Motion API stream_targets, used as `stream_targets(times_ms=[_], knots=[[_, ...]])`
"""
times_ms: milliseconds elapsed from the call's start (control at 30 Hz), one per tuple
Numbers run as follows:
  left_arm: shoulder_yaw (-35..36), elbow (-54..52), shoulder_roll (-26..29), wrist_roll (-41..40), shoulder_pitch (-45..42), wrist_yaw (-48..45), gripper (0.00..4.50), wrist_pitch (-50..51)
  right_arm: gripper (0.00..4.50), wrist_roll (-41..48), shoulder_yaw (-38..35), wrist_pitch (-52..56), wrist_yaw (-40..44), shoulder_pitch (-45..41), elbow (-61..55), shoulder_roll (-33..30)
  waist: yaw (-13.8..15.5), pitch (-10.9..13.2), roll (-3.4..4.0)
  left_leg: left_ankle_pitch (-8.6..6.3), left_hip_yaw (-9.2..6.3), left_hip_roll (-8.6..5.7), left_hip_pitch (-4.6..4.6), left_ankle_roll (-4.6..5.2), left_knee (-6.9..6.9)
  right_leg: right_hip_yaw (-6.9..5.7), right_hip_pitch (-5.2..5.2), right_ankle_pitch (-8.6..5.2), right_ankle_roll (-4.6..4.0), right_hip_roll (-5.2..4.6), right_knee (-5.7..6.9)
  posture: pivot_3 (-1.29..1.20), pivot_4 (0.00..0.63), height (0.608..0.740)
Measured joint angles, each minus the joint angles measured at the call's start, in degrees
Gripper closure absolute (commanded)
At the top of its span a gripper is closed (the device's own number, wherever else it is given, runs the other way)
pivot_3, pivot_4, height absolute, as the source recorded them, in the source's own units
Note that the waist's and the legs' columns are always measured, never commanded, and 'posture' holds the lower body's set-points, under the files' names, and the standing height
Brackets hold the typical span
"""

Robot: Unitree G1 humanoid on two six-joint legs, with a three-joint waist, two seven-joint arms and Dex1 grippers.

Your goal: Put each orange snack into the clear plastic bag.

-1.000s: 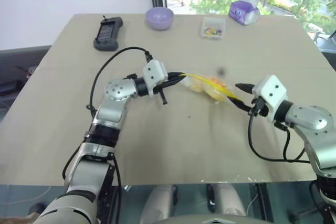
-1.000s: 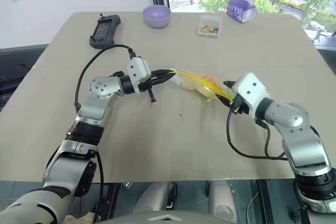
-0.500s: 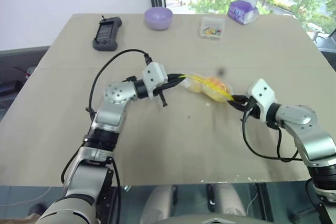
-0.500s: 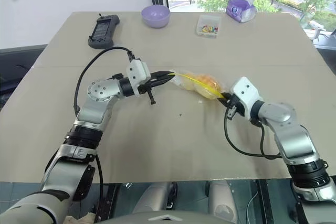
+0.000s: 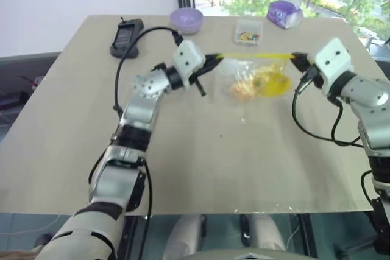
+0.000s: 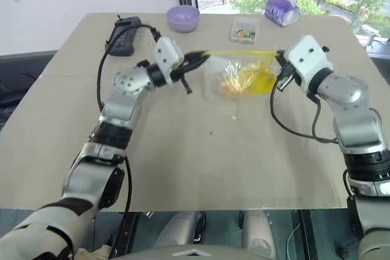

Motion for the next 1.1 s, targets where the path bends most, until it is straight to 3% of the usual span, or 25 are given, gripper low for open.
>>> stream_targets(times_ms=[100, 367, 433, 467, 533, 633, 700, 733, 767, 900, 967, 1100], knots=[[-0.69, -0.65, 0.63, -0.24, 2.68, -2.74, 4.50, -2.21, 4.45, 0.13, -0.38, -0.46, -0.14, 4.45, -2.82, -0.01, -0.22, -0.01, 0.02, 0.00, 0.04, 0.00, -0.23, 0.00, -0.03, 0.08, -0.30, 0.00, 0.00, 0.00, 0.02, 0.00, 0.150, 0.740], [-5.29, -14.58, 8.61, -1.46, 26.51, -14.14, 4.50, -2.71, 4.45, 3.32, 2.24, 2.74, 5.12, 31.77, -19.33, -0.61, 0.15, -0.02, 0.06, 0.00, -0.05, 0.01, -0.51, 0.02, 0.24, 0.19, -0.60, 0.07, 0.01, 0.01, 0.34, 0.00, 0.150, 0.740], [-5.53, -16.89, 9.42, -2.62, 28.49, -16.08, 3.77, 0.29, 4.50, 3.80, 2.48, 4.49, 5.11, 33.48, -19.91, 0.37, 0.16, -0.02, 0.06, -0.12, -0.02, -0.03, -0.41, 0.28, 0.30, 0.23, -0.48, 0.21, 0.01, 0.02, 0.33, 0.00, 0.150, 0.740], [-5.47, -18.12, 10.04, -3.45, 29.43, -16.94, 3.28, 2.34, 4.01, 3.73, 2.52, 5.32, 5.14, 34.60, -19.94, 0.20, 0.16, -0.01, 0.06, -0.12, -0.02, -0.02, -0.04, 0.32, 0.30, 0.23, -0.14, 0.22, 0.01, 0.04, 0.31, 0.00, 0.150, 0.740], [-5.44, -18.98, 10.64, -4.18, 29.82, -17.56, 2.52, 4.07, 3.49, 3.58, 2.50, 5.62, 5.14, 34.98, -19.73, 0.13, 0.17, 0.01, 0.08, -0.14, -0.04, 0.06, 0.48, 0.34, 0.28, 0.18, 0.46, 0.19, 0.02, 0.15, 0.17, 0.00, 0.150, 0.740], [-5.23, -20.30, 10.85, -5.76, 29.87, -18.57, 1.60, 7.38, 2.50, 3.69, 2.25, 5.57, 5.56, 35.38, -19.52, -0.14, 0.14, 0.01, 0.08, -0.14, -0.05, 0.33, 1.18, 0.34, 0.20, 0.13, 1.16, 0.09, 0.18, 0.27, 0.00, 0.00, 0.150, 0.740], [-4.13, -21.12, 11.65, -7.20, 30.30, -18.70, 0.89, 9.49, 1.70, 4.43, 0.87, 5.58, 5.90, 36.56, -19.53, -0.49, 0.11, 0.01, 0.08, -0.15, -0.05, 0.42, 1.26, 0.34, 0.15, 0.13, 1.22, 0.10, 0.17, 0.33, -0.01, 0.00, 0.150, 0.740], [-2.68, -21.35, 12.39, -8.35, 30.92, -18.62, 0.83, 11.43, 1.56, 5.66, -0.85, 5.87, 6.14, 37.62, -19.65, -0.49, 0.03, 0.01, 0.08, -0.15, -0.05, 0.43, 1.26, 0.33, 0.12, 0.13, 1.20, 0.20, 0.00, 0.35, -0.01, 0.00, 0.150, 0.740], [-1.62, -21.38, 13.05, -9.14, 31.34, -18.53, 0.21, 12.51, 0.94, 6.32, -2.19, 6.15, 6.29, 38.41, -19.85, -0.54, -0.04, 0.01, 0.08, -0.15, -0.04, 0.44, 1.26, 0.33, 0.08, 0.14, 1.18, 0.20, -0.01, 0.35, -0.01, 0.00, 0.150, 0.740], [2.39, -22.87, 15.33, -12.77, 33.26, -18.30, 0.04, 18.12, 0.79, 10.34, -7.76, 7.05, 7.45, 41.79, -21.88, -0.64, 0.00, 0.01, 0.08, -0.15, -0.05, 0.46, 1.19, 0.32, 0.03, 0.14, 1.12, 0.19, -0.03, 0.36, -0.06, 0.00, 0.150, 0.740], [8.56, -26.72, 21.01, -17.92, 36.52, -19.06, 0.04, 26.09, 0.79, 18.69, -18.36, 8.80, 11.15, 48.66, -27.48, -0.56, 0.25, 0.03, 0.11, -0.21, -0.06, 0.47, 1.13, 0.38, -0.05, 0.12, 1.12, 0.19, -0.01, 0.31, -0.20, 0.00, 0.150, 0.740], [12.95, -30.60, 25.39, -20.70, 38.97, -19.62, 0.04, 31.91, 0.79, 24.22, -27.46, 10.87, 13.69, 54.44, -29.73, -1.21, 0.42, 0.03, 0.10, -0.26, -0.03, 0.47, 1.14, 0.44, -0.04, 0.13, 1.17, 0.18, 0.00, 0.27, -0.29, 0.00, 0.150, 0.740]])
